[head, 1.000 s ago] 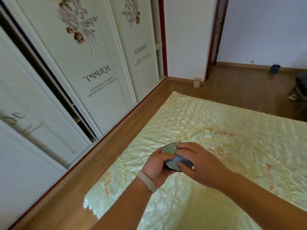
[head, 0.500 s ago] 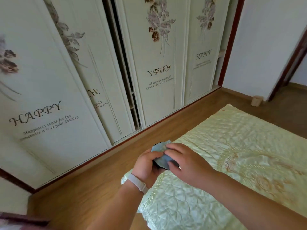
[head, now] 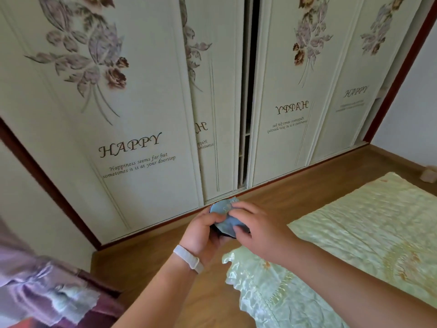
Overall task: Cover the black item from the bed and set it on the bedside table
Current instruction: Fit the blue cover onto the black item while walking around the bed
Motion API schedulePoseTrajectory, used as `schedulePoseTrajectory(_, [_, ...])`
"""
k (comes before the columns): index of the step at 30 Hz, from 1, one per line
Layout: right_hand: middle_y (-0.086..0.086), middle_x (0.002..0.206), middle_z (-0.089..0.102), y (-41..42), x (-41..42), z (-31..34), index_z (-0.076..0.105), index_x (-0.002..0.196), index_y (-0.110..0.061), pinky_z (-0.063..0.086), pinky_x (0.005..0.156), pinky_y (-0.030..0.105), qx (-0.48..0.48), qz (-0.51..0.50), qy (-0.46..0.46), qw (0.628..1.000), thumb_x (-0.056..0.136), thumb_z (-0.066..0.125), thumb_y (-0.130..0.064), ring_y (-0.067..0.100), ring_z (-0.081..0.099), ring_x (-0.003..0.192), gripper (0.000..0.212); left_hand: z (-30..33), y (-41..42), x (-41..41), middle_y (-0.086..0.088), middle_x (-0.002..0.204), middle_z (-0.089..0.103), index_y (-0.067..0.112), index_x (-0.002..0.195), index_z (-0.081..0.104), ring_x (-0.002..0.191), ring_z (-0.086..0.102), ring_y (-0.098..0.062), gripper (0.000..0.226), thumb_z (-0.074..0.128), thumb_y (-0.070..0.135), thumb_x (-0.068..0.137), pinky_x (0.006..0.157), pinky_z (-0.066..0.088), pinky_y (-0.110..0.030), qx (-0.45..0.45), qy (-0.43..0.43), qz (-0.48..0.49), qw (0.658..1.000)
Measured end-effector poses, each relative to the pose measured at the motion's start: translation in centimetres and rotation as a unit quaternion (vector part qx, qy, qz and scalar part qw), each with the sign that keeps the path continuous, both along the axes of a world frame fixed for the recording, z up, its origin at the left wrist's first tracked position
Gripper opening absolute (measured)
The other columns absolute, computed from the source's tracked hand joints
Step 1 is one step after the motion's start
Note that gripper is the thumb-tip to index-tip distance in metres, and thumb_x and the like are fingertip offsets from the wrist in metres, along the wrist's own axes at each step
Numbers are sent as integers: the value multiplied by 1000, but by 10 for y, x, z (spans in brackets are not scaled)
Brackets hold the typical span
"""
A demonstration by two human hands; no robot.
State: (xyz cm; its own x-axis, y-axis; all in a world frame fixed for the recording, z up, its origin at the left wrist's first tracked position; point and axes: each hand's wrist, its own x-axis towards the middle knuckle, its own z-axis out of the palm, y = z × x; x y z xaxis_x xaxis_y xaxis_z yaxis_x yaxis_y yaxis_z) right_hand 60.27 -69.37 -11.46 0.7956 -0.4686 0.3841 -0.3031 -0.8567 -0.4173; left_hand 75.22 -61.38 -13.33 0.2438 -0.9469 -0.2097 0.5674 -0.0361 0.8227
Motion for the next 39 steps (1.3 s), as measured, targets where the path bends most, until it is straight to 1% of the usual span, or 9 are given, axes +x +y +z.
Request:
schedulePoseTrajectory(4, [2, 136, 48, 16, 57, 1, 58, 122, -11, 30, 96, 19, 15, 20, 11, 1000, 89, 58, -13, 18, 45, 121, 33, -1, 24, 53, -20, 93, 68, -6, 120, 58, 79, 70, -32, 50, 62, -1, 70, 60, 58, -36, -1, 6, 29, 1000])
schedulePoseTrajectory(9, [3, 136, 48, 20, 105, 2, 57, 124, -10, 32, 101, 24, 13, 47, 33, 998, 90, 58, -14, 19, 41, 124, 35, -8, 34, 95, -22, 95, 68, -4, 119, 59, 78, 70, -32, 51, 62, -5, 68, 57, 58, -35, -6, 26, 58, 998])
schedulePoseTrajectory(12, [3, 134, 50, 10, 126, -1, 58, 124, -10, 25, 96, 15, 2, 60, 40, 997, 90, 59, -14, 18, 42, 122, 35, -11, 29, 112, -23, 98, 66, -3, 120, 58, 80, 70, -33, 52, 62, -5, 68, 59, 59, -36, -4, 33, 67, 997])
schedulePoseTrajectory(16, [4, 120, 58, -12, 153, -10, 63, 115, -8, 30, 90, 17, 7, 72, 25, 997, 83, 64, -8, 22, 51, 111, 32, -13, 14, 136, -23, 104, 64, -1, 123, 57, 85, 69, -36, 57, 66, -7, 66, 64, 59, -38, -2, 24, 70, 997])
schedulePoseTrajectory(21, [4, 113, 62, -61, 196, -22, 65, 109, -9, 44, 89, 29, -3, 98, -6, 995, 78, 69, -8, 24, 55, 105, 32, -13, -29, 173, -22, 104, 63, -4, 125, 54, 86, 68, -35, 61, 64, -8, 65, 66, 60, -39, 9, 5, 91, 996])
schedulePoseTrajectory(27, [5, 111, 61, -140, 242, -22, 65, 109, -10, 49, 87, 37, 4, 104, -26, 994, 75, 70, -11, 24, 56, 101, 34, -4, -107, 218, -21, 98, 66, 0, 116, 60, 83, 69, -34, 53, 63, -8, 64, 64, 59, -38, 32, -21, 93, 995])
schedulePoseTrajectory(31, [-1, 119, 54, -200, 257, -21, 58, 118, -16, 45, 94, 31, -18, 96, -16, 995, 83, 65, -21, 17, 48, 111, 36, 4, -169, 242, -20, 99, 68, 1, 118, 61, 86, 69, -35, 56, 64, -6, 63, 67, 60, -41, 40, -71, 74, 994])
schedulePoseTrajectory(36, [-7, 126, 48, -248, 268, -14, 53, 124, -21, 37, 100, 24, -18, 71, 4, 997, 88, 59, -27, 11, 41, 118, 38, 9, -225, 260, -17, 95, 70, 6, 109, 69, 86, 69, -32, 46, 64, -2, 64, 67, 58, -40, 31, -72, 40, 996])
schedulePoseTrajectory(39, [-9, 129, 45, -277, 274, -11, 50, 127, -24, 34, 98, 19, -26, 52, 20, 998, 89, 59, -28, 8, 39, 119, 39, 11, -259, 271, -18, 95, 70, 4, 111, 68, 85, 69, -32, 47, 65, -2, 65, 65, 58, -37, 24, -76, 29, 996])
